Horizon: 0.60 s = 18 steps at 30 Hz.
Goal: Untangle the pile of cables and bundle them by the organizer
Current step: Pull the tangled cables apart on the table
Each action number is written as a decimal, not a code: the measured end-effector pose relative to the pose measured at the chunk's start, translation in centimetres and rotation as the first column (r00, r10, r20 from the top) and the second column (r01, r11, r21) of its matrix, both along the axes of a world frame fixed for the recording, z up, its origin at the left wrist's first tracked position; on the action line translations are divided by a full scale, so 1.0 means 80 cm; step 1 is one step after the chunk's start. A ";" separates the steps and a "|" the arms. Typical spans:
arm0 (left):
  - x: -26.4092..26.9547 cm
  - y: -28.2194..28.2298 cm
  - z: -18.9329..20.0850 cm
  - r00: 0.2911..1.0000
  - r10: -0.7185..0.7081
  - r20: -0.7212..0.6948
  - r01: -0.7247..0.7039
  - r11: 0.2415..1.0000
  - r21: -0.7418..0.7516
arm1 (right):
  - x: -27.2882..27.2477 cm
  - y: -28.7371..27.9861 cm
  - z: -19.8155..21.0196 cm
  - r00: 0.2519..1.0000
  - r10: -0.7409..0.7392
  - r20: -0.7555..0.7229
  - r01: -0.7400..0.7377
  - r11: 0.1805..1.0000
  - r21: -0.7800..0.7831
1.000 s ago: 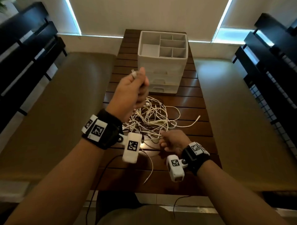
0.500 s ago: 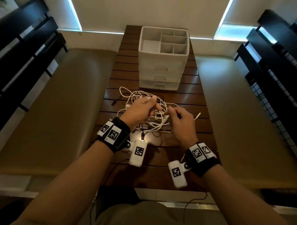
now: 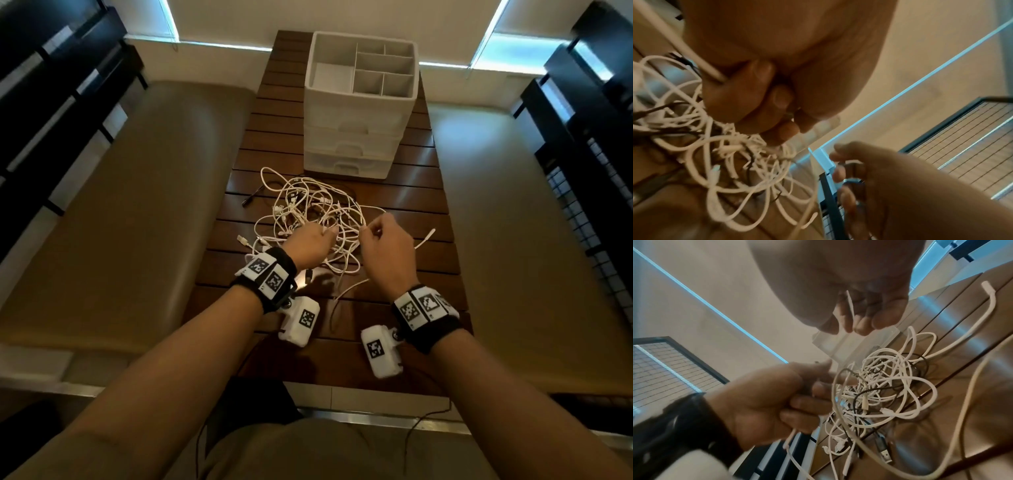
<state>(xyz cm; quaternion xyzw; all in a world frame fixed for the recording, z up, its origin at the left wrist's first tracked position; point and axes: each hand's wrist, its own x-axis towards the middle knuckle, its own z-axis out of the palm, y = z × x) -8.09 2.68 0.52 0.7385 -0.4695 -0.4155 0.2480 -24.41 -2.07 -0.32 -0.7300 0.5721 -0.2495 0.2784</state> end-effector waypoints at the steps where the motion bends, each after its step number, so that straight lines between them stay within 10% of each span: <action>1: -0.004 -0.001 -0.009 1.000 -0.028 -0.007 0.028 0.998 0.063 | 0.003 -0.006 -0.005 1.000 0.015 -0.026 -0.013 0.998 0.055; 8: -0.008 0.004 -0.009 0.981 -0.177 -0.080 0.181 0.982 0.045 | 0.030 -0.021 -0.011 0.989 0.116 0.097 -0.149 0.852 0.502; 18: 0.010 0.015 -0.010 0.979 -0.201 0.040 0.205 0.955 -0.217 | 0.034 -0.047 0.067 0.973 0.134 0.189 -0.109 0.985 -0.134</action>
